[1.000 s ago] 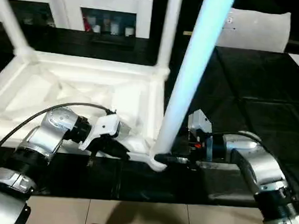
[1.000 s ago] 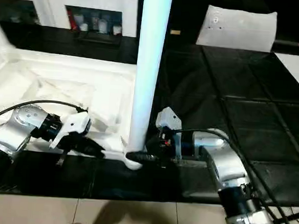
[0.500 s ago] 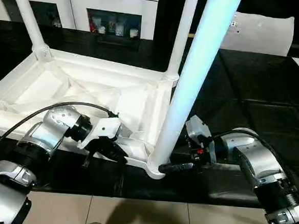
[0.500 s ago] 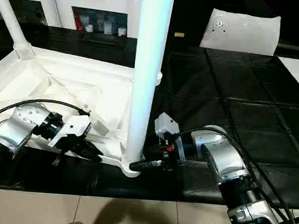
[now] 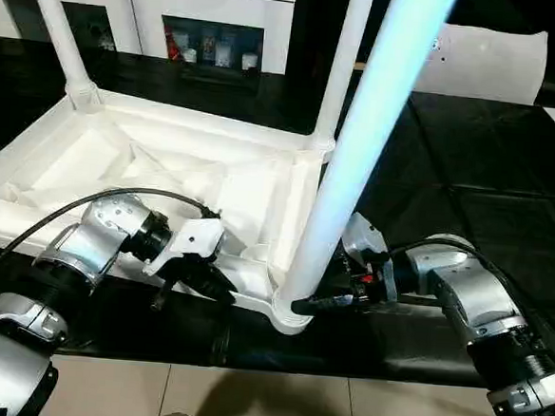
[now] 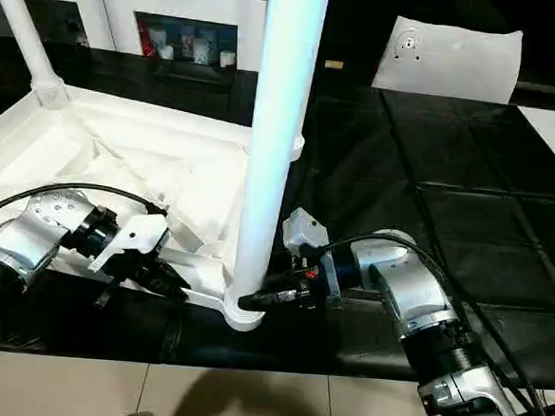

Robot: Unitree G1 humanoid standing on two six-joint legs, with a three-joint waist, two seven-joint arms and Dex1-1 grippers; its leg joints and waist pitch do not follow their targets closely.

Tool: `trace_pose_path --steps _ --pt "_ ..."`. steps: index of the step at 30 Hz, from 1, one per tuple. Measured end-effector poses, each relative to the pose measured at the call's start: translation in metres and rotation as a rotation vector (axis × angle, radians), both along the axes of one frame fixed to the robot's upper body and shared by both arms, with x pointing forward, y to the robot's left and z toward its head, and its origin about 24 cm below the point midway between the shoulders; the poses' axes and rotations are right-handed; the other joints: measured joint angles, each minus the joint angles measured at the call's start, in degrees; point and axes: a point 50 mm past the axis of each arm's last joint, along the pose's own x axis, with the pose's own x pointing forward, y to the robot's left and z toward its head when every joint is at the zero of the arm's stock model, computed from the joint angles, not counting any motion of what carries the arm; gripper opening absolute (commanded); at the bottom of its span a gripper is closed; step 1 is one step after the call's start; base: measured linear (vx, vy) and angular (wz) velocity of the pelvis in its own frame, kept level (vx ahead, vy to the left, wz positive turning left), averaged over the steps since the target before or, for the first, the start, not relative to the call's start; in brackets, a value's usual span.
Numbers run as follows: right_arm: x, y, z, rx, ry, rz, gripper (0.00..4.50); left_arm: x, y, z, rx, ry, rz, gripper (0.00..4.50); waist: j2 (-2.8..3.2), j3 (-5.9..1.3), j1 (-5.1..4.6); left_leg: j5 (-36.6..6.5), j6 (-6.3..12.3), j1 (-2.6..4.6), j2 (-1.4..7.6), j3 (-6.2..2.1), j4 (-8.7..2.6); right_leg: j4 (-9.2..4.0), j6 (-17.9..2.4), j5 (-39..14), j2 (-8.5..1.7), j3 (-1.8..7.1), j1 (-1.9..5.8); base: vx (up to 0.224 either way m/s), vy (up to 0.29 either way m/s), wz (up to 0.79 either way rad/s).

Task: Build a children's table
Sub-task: Rotate leg to tighten

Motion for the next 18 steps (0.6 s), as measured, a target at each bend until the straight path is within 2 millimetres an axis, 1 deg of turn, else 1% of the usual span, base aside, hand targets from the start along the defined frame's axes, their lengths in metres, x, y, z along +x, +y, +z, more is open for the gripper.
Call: trace_pose_path --steps 3,5,6,8,9,10,13,14,17,18 --pt "-0.004 0.004 -0.003 0.031 0.014 -0.068 2.01 -0.001 -0.001 -0.001 -0.02 0.009 0.047 0.0 0.0 0.0 -0.11 0.0 0.0 0.07 0.0 0.04 -0.02 0.02 0.0 0.0 -0.01 0.04 0.03 0.0 0.0 0.0" --pt "-0.004 0.004 -0.008 0.052 0.008 -0.175 2.01 0.001 -0.002 -0.002 -0.026 -0.01 0.131 0.0 0.0 0.0 -0.28 0.09 -0.15 0.1 -0.02 0.05 -0.02 0.08 -0.02 0.02 -0.02 0.09 0.16 0.0 0.0 0.0" --pt "-0.003 0.004 -0.009 0.061 0.007 -0.216 2.01 0.003 -0.002 -0.002 -0.025 -0.019 0.162 0.0 0.01 0.0 -0.45 0.13 -0.21 0.11 -0.02 0.05 -0.02 0.08 -0.05 0.04 -0.02 0.1 0.18 0.0 0.0 0.0" --pt "0.003 0.006 -0.013 0.074 -0.013 -0.38 2.0 0.007 -0.005 -0.005 -0.05 -0.033 0.297 0.0 0.07 -0.02 -0.95 0.22 -0.31 0.19 -0.01 0.13 -0.01 0.08 0.16 -0.07 -0.09 0.1 0.24 0.0 0.0 0.0" --pt "0.006 0.007 -0.013 0.076 -0.019 -0.449 1.99 0.009 -0.008 -0.006 -0.057 -0.036 0.342 0.0 0.08 -0.03 -1.41 0.25 -0.31 0.19 -0.02 0.16 -0.02 0.04 0.18 -0.08 -0.13 0.1 0.22 0.0 0.0 0.0" --pt "0.011 0.008 -0.013 0.078 -0.026 -0.549 1.98 0.011 -0.014 -0.007 -0.069 -0.043 0.399 0.0 0.09 -0.03 -2.0 0.29 -0.37 0.18 -0.03 0.19 -0.01 -0.04 0.19 -0.09 -0.18 0.1 0.16 0.0 0.0 0.0" --pt "0.019 0.008 -0.014 0.078 -0.038 -0.742 1.97 0.015 -0.032 -0.011 -0.106 -0.042 0.506 0.0 0.12 -0.04 -3.01 0.31 -0.41 0.16 -0.03 0.24 -0.04 -0.26 0.19 -0.08 -0.23 0.09 0.1 0.0 0.0 0.0" --pt "0.024 0.012 -0.015 0.085 -0.04 -0.849 1.96 0.018 -0.041 -0.013 -0.125 -0.049 0.571 0.0 0.14 -0.06 -3.38 0.31 -0.41 0.15 -0.04 0.33 -0.03 -0.23 0.19 -0.07 -0.23 0.12 0.09 0.0 0.0 0.0" --pt "0.039 0.025 -0.014 0.073 -0.054 -1.064 1.96 0.025 -0.059 -0.014 -0.139 -0.081 0.706 0.0 0.56 -0.31 -3.75 0.31 -0.41 0.17 -0.05 0.41 -0.12 -0.2 0.21 -0.03 -0.24 0.15 0.05 0.0 0.0 0.0" --pt "0.043 0.027 -0.012 0.064 -0.063 -1.11 1.96 0.027 -0.064 -0.014 -0.143 -0.089 0.735 0.0 0.64 -0.34 -3.75 0.31 -0.41 0.14 -0.06 0.43 -0.19 -0.2 0.23 -0.02 -0.24 0.15 -0.01 0.0 0.0 0.0"
